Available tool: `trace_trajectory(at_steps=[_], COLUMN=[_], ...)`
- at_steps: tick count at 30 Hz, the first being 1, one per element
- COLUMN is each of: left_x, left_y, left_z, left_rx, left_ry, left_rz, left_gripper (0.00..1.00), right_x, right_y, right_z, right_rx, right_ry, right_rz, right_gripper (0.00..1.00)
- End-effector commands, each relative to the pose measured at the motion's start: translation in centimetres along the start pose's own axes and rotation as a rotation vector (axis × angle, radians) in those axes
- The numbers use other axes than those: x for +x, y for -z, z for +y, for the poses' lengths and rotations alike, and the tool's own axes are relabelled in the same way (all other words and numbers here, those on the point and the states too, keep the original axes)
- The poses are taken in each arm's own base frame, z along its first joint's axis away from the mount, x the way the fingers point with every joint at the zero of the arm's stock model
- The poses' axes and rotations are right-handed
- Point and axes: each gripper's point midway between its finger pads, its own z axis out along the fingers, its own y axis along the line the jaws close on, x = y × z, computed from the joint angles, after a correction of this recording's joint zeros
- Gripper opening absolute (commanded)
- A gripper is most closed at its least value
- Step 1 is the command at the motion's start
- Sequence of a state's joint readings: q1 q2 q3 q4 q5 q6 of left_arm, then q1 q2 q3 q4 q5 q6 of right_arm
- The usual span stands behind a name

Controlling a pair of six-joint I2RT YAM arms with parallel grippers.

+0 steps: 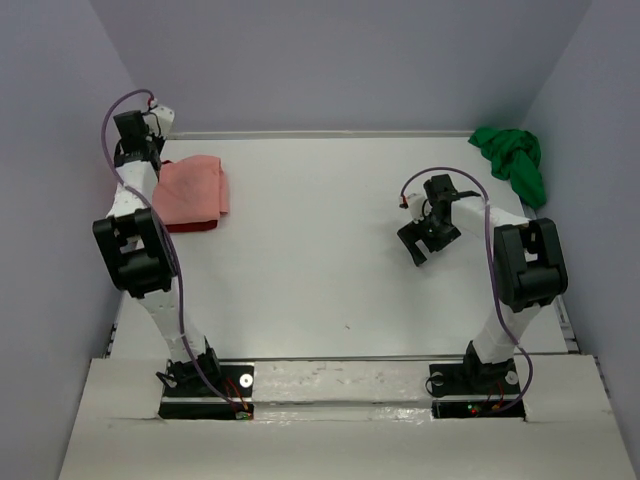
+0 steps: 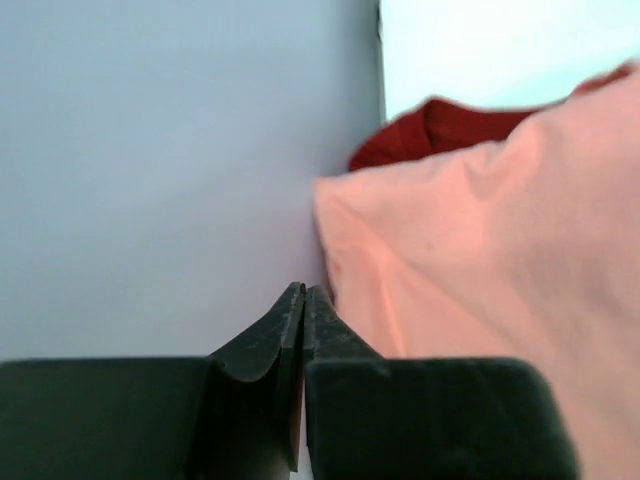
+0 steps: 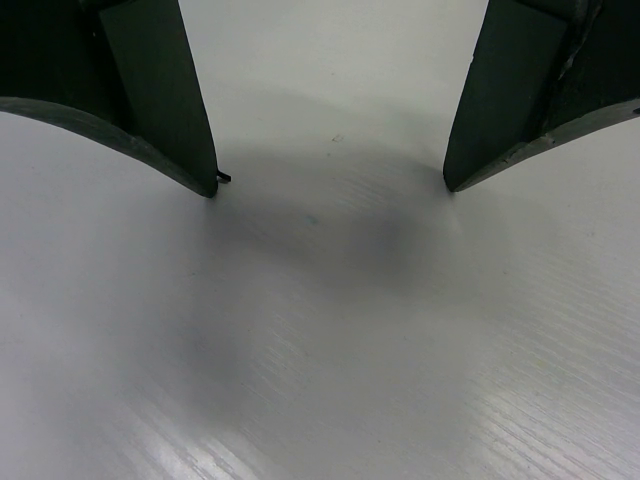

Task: Fold and stack the t-shirts
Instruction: Neatly place the folded tshirt to the corner

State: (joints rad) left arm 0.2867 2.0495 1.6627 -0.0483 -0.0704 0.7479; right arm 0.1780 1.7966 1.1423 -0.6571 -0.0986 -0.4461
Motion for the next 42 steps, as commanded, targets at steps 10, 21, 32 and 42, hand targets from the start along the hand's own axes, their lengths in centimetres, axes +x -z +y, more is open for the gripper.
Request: trace_trajectory(at_steps=[10, 21, 32, 42], left_x=[-7.8, -1.2, 0.0, 0.9], left_y=[23.6, 26.7, 29.8, 30.0], left_z=[-4.0, -14.8, -17.7, -19.7], left_rx=[0.249, 0.456, 0.530, 0.637], left_ry=[0.190, 0.215, 0.157, 0.168], left_rz=[-0.429, -0.489, -0.676, -0.668], left_gripper=[0.57, 0.87, 0.99, 0.99], right_x=[-0.6, -2.6, -2.0, -2.4], right_y=[2.3, 6.9, 7.0, 7.8], right_z=[-5.8, -8.2, -9.4, -10.4], right_rx=[0.355, 0.483, 0.456, 0.477], right_ry=[-0.027, -0.142, -0.245, -0.295], right_rz=[-0.059, -0.242, -0.281, -0.298], right_gripper=[1.00, 1.00, 1.00, 1.00])
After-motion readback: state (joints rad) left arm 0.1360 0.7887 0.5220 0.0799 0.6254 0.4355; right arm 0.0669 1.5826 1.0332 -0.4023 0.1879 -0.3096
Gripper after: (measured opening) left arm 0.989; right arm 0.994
